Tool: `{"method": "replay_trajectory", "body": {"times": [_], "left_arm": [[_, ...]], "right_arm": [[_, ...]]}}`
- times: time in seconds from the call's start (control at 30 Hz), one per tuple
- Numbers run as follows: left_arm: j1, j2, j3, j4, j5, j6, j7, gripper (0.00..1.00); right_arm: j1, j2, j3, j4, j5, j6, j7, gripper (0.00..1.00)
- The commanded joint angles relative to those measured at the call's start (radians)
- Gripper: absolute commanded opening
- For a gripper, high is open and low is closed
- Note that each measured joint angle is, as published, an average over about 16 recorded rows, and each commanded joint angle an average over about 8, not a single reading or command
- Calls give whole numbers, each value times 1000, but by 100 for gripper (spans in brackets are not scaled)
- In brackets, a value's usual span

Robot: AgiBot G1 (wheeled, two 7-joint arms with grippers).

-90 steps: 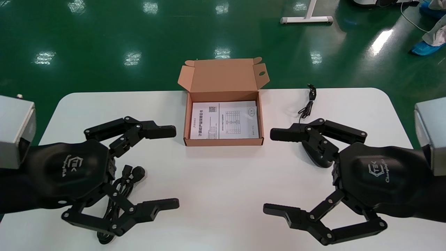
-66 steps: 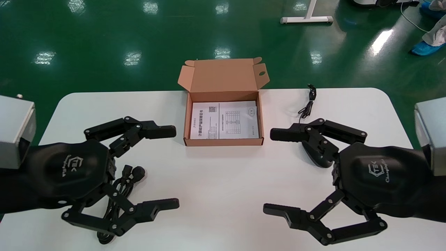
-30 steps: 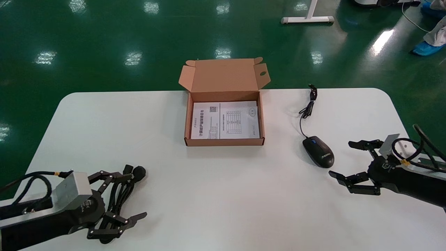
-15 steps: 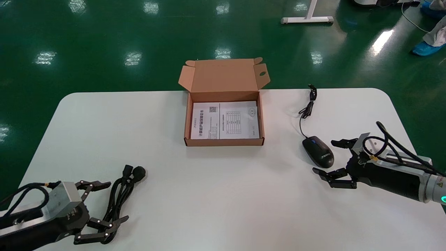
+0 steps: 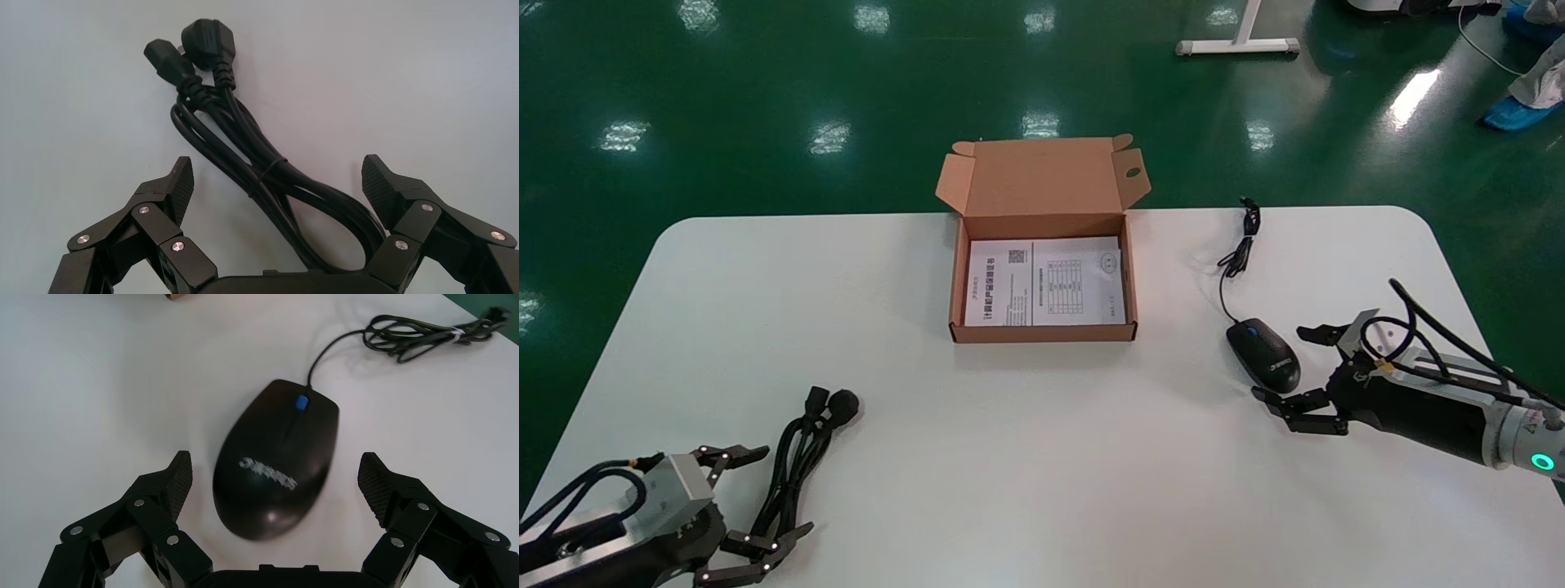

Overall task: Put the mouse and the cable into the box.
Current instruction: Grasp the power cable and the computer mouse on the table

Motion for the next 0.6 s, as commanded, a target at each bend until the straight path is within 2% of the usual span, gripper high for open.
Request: {"method": "replay_trajectory", "body": {"times": [0.03,0.6], "left_arm": [[13,3,-5,-1,-1,-17,2,100],[86,22,-34,-2,-27,-69,28,100]], "right_arm": [[7,-11,0,-19,0,2,-12,100],[44,-63,8,-141,8,55,-65,100]]}}
